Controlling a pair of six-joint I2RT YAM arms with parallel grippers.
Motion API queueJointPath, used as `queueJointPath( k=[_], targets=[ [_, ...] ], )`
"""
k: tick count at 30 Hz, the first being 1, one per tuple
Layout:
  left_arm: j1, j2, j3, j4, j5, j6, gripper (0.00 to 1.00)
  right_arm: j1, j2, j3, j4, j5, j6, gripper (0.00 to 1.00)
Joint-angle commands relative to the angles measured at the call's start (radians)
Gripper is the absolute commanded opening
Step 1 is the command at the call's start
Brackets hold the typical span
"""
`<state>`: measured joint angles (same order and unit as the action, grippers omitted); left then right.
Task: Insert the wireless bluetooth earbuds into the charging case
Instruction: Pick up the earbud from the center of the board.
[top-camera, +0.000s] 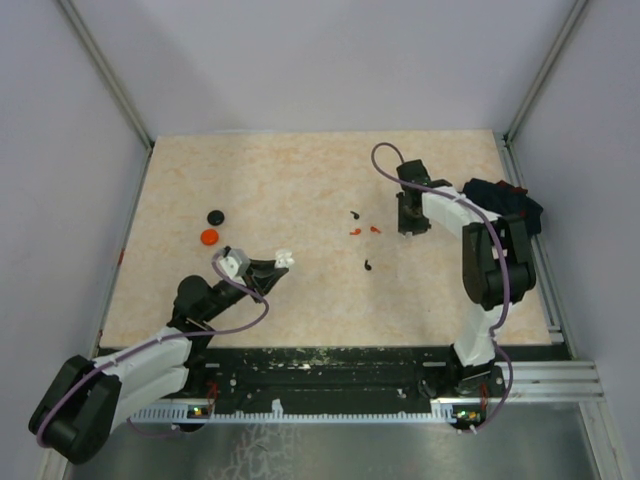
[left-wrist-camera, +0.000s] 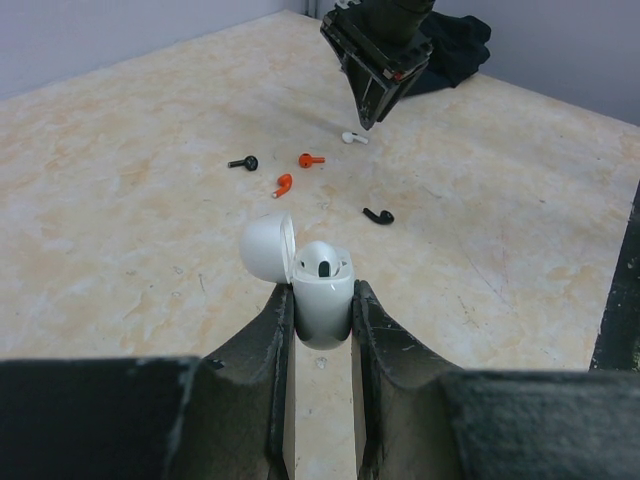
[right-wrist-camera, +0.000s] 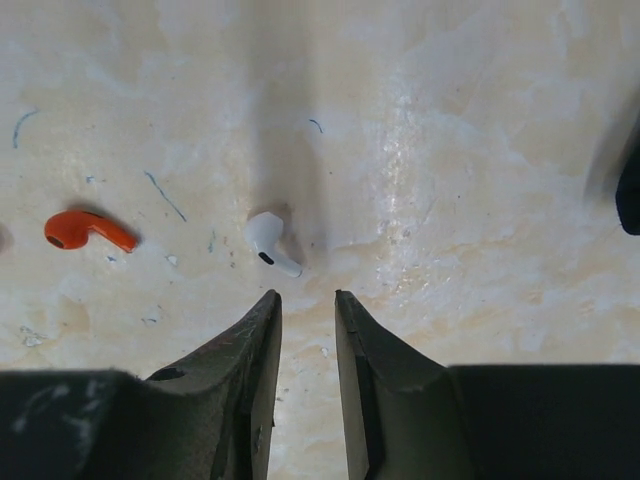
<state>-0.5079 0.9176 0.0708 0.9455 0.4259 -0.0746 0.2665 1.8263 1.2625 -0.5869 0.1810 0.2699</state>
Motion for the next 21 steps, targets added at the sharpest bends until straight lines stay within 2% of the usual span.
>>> queueJointPath(
  k=[1,11,21],
  targets=[
    [0.007,-0.010,-0.023,0.093,-0.003,0.000,0.02,0.010,-0.022,0.079,0.007,-0.021,-0.046,0.31],
    [0.006,0.002,-0.053,0.160,-0.001,0.026,0.02,0.013,0.089,0.176,-0.020,-0.053,-0.091,0.35],
    [0.006,0.015,-0.058,0.178,0.001,0.028,0.02,0.013,0.151,0.187,-0.011,-0.077,-0.101,0.31]
  ],
)
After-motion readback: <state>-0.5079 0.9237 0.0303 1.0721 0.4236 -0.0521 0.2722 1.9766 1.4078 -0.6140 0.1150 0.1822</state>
